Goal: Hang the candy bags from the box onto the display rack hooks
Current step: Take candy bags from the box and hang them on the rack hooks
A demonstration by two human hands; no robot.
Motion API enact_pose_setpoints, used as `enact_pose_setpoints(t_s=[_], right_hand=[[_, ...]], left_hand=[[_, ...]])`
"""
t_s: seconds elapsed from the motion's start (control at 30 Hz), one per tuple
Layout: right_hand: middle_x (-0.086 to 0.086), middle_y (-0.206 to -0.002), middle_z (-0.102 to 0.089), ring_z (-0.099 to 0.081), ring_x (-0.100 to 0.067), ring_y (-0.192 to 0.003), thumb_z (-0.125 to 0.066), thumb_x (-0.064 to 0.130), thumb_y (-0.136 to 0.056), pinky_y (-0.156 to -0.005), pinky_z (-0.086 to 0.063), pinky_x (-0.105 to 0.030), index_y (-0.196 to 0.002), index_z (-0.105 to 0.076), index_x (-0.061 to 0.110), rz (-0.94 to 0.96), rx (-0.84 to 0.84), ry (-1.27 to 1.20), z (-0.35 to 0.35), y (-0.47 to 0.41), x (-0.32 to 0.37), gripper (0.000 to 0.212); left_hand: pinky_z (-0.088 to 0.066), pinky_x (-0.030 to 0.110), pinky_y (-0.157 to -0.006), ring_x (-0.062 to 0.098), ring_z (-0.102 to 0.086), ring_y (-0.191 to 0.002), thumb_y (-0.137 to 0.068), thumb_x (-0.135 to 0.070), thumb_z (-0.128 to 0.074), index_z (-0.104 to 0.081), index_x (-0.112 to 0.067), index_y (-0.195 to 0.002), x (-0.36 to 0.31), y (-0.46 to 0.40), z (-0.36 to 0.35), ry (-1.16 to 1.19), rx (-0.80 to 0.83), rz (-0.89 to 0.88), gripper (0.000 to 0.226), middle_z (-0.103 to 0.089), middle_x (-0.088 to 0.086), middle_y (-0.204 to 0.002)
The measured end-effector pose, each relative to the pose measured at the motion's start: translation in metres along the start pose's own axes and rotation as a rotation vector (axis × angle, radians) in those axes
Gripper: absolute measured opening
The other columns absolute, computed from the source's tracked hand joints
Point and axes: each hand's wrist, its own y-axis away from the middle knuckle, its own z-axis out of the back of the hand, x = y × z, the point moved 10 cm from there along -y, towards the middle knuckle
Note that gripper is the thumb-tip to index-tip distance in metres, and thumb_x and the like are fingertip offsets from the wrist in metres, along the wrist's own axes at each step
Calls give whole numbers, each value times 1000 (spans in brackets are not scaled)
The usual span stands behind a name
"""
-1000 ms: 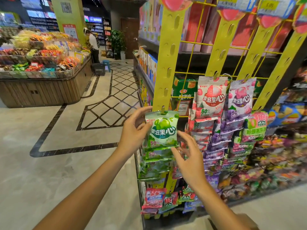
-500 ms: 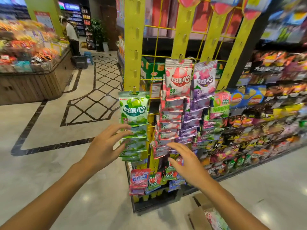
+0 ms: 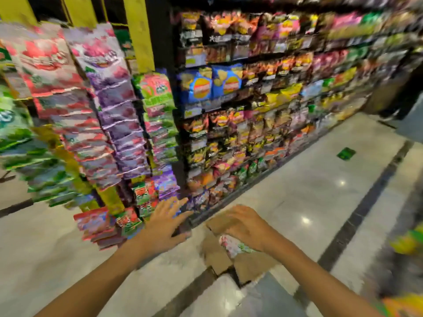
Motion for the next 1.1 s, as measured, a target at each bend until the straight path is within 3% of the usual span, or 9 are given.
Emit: enact_pose_setpoints(t_s=[0.1, 0.23, 0.4, 0.47, 0.63, 0.8, 0.9, 1.0, 1.1], right_hand=[[13, -135, -57, -57, -12, -123, -52, 62, -95, -106, -47, -35, -127, -60, 43, -93, -45, -76, 6, 36, -99, 38], [3, -119, -69, -66, -15, -106, -60, 46, -97, -90, -54, -34, -126, -66, 23, -264, 5, -109, 10, 55, -180, 38], [9, -135, -48, -41, -6, -122, -60, 35, -99, -93, -24, 1, -141, -51, 20, -440, 30, -98, 30, 47, -237, 45], [3, -134, -53, -47, -11, -121, -61, 29, -99, -88, -24, 6, -138, -54, 16, -505, 67, -89, 30, 36, -263, 42], [8, -148, -46, -43, -14, -134, -26, 87, -74, -102, -26, -10, -145, -46, 24, -624, 123, -142, 33, -2, -311, 97], [2, -148, -50, -49, -13, -130, -55, 52, -97, -97, -30, -9, -146, -46, 22, -709, 286, -105, 16, -57, -361, 58], [-4, -147, -51, -49, -20, -134, -53, 62, -93, -96, -31, -10, -146, -44, 12, -688, 350, -152, -8, -97, -391, 74], [-7, -147, -49, -46, -23, -138, -56, 40, -100, -99, -32, -15, -147, -42, 8, -694, 469, -154, -48, -134, -432, 58], [-6, -137, -55, -54, -23, -128, -52, 85, -75, -103, -39, -23, -138, -51, 15, -656, 522, -181, -109, -168, -482, 94]], left_hand=[[-47, 64, -99, 41, -47, -134, -97, -73, -25, -55, -28, -135, -44, -43, -47, -2, 112, -52, 66, -47, 6, -151], [-7, 51, -121, 39, -21, -149, -96, -72, -22, -41, -27, -150, -72, -91, -103, 89, 245, -64, 73, -24, 5, -164], [-39, 53, -111, 33, -33, -135, -91, -63, -40, -41, -28, -142, -76, -173, -150, 121, 282, -111, 61, -38, 3, -150], [-18, 49, -120, 34, -22, -147, -90, -61, -39, -30, -25, -152, -72, -203, -168, 176, 339, -101, 72, -25, 4, -160], [-8, 40, -121, 34, -20, -149, -81, -65, -24, -29, -23, -154, -37, -262, -222, 312, 412, -25, 84, -28, 5, -159], [-27, 34, -99, 29, -49, -120, -68, -41, -73, -49, -30, -134, -3, -295, -241, 368, 403, 48, 72, -55, 7, -138], [-28, 30, -99, 24, -46, -110, -72, -46, -60, -50, -25, -122, 13, -303, -266, 427, 394, 123, 56, -55, 4, -125], [-28, 35, -110, 28, -54, -119, -91, -44, -45, -58, -16, -125, 37, -297, -341, 456, 450, 263, 46, -65, 11, -126], [-41, 45, -107, 34, -59, -123, -96, -46, -38, -64, -19, -126, 54, -277, -421, 495, 432, 482, 48, -64, 11, -132]])
